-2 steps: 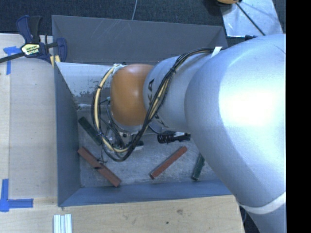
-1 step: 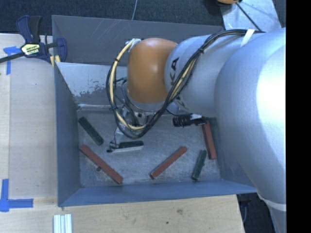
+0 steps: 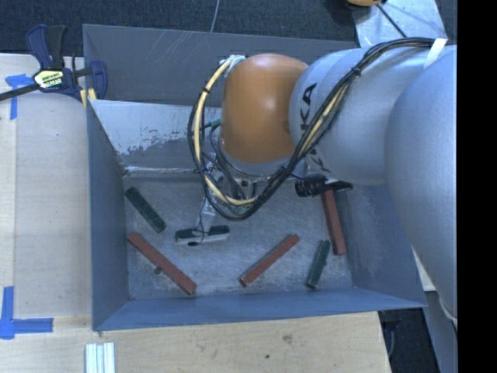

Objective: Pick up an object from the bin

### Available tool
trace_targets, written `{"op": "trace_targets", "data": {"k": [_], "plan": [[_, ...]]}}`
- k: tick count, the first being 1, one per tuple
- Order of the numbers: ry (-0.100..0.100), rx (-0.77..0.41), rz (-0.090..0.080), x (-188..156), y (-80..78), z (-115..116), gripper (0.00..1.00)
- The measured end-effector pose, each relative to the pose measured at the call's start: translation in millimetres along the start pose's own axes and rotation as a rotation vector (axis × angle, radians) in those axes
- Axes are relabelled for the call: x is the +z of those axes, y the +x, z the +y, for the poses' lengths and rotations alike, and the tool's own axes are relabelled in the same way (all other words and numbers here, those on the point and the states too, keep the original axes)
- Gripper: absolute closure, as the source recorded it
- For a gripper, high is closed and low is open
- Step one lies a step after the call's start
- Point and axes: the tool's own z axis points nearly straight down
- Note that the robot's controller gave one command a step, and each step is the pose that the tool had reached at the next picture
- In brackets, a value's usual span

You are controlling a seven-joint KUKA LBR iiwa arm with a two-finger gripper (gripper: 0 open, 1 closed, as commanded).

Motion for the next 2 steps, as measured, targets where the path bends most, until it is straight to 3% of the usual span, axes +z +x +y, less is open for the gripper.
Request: {"op": "trace_targets", "data": {"k": [1,2], "plan": [[-0.003,-0.048,-0.006,-5,6.5,-6,0.0],[0.003,-0.116,0.008,31,23.3,-11,0.0]]}}
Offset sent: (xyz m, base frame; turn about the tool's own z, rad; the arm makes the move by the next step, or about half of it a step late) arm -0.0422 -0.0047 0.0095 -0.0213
